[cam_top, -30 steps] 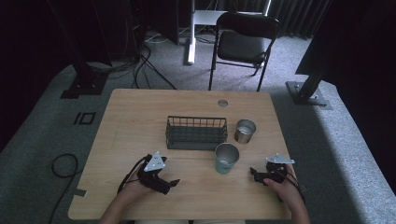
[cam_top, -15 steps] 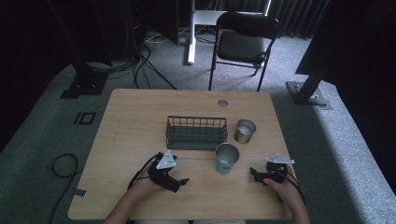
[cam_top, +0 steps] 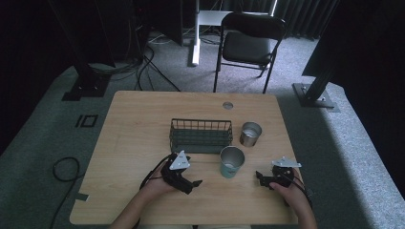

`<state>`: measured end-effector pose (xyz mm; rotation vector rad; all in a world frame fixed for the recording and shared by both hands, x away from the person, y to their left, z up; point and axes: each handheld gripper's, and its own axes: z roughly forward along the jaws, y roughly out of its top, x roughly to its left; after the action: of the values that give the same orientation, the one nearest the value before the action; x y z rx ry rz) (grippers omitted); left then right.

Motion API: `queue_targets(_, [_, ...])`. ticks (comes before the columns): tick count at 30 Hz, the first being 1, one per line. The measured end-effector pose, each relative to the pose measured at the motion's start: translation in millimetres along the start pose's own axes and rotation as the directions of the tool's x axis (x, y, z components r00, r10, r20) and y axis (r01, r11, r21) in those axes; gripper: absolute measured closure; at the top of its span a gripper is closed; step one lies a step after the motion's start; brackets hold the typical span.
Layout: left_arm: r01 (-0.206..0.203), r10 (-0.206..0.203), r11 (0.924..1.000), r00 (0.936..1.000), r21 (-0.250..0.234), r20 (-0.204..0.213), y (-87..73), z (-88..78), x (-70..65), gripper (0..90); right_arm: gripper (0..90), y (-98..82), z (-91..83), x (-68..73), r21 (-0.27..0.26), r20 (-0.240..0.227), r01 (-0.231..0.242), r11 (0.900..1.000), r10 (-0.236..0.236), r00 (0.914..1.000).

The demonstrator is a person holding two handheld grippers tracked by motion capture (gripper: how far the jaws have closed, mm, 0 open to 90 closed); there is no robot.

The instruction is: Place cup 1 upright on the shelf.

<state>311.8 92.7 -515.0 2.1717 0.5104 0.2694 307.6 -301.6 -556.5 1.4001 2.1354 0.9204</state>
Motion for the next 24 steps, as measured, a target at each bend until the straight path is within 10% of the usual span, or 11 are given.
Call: queue_targets(24, [-0.052,0.054,0.9983,0.9958,-0.028,0.074,36.3,36.6,-9.3,1.6,11.3,0.0,0.0,0.0,0.0,0.0,0.0,1.0,0.0,1.0])
